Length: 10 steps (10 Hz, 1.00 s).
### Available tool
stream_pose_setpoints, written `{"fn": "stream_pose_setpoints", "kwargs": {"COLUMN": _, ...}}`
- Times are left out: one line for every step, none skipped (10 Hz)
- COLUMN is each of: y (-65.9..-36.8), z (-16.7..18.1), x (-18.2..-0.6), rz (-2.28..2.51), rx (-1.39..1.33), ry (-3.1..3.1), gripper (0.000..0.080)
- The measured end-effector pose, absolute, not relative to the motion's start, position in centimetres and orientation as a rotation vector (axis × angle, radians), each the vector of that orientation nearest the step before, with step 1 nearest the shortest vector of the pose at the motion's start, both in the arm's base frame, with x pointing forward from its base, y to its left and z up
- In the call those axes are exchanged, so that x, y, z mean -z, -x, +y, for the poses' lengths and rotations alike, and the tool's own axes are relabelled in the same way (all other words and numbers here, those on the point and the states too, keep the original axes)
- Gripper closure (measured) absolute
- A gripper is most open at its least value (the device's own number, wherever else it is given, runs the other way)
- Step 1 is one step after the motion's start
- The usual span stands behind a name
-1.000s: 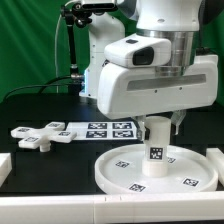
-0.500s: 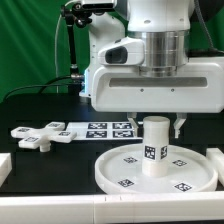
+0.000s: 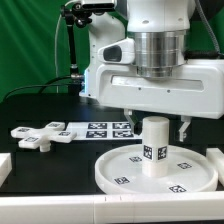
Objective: Assemble round table
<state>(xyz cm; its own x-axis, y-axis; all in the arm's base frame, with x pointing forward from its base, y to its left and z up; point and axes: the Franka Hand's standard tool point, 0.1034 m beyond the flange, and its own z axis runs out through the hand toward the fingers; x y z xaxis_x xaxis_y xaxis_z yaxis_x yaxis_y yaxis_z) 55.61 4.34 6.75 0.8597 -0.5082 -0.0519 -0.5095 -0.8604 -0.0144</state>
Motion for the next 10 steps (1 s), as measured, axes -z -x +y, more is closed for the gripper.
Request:
{"fn": "stream_pose_setpoints", "kwargs": {"y": -55.6, "z": 4.6, "x": -6.7, "rz": 0.948, "rx": -0.078, "ry": 2.958, "gripper": 0.0171}}
{"fn": "stream_pose_setpoints", "kwargs": {"y": -55.6, "z": 4.7, "x": -6.7, "rz": 0.965, "rx": -0.079, "ry": 2.951, "gripper": 0.0171}}
{"fn": "stream_pose_setpoints", "kwargs": {"y": -55.6, "z": 4.7, "x": -6.7, "rz": 0.953, "rx": -0.079, "ry": 2.955, "gripper": 0.0154}}
{"fn": "stream_pose_setpoints", "kwargs": {"y": -55.6, "z": 4.7, "x": -6.7, "rz": 0.949, "rx": -0.08, "ry": 2.956, "gripper": 0.0151}}
{"fn": "stream_pose_setpoints", "kwargs": {"y": -55.1, "z": 5.0, "x": -7.1, "rz": 0.828, "rx": -0.077, "ry": 2.991, "gripper": 0.0151}}
{"fn": "stream_pose_setpoints", "kwargs": {"y": -54.6, "z": 5.0, "x": -7.8, "rz": 0.646, "rx": -0.069, "ry": 3.029, "gripper": 0.015}}
{"fn": "stream_pose_setpoints", "kwargs": {"y": -54.1, "z": 4.9, "x": -8.4, "rz": 0.54, "rx": -0.065, "ry": 3.047, "gripper": 0.015}}
{"fn": "stream_pose_setpoints", "kwargs": {"y": -53.7, "z": 4.5, "x": -8.9, "rz": 0.464, "rx": -0.063, "ry": 3.057, "gripper": 0.015}}
{"fn": "stream_pose_setpoints", "kwargs": {"y": -53.7, "z": 4.5, "x": -8.9, "rz": 0.465, "rx": -0.063, "ry": 3.057, "gripper": 0.015}}
{"fn": "stream_pose_setpoints", "kwargs": {"y": -53.6, "z": 4.6, "x": -8.8, "rz": 0.463, "rx": -0.065, "ry": 3.058, "gripper": 0.015}}
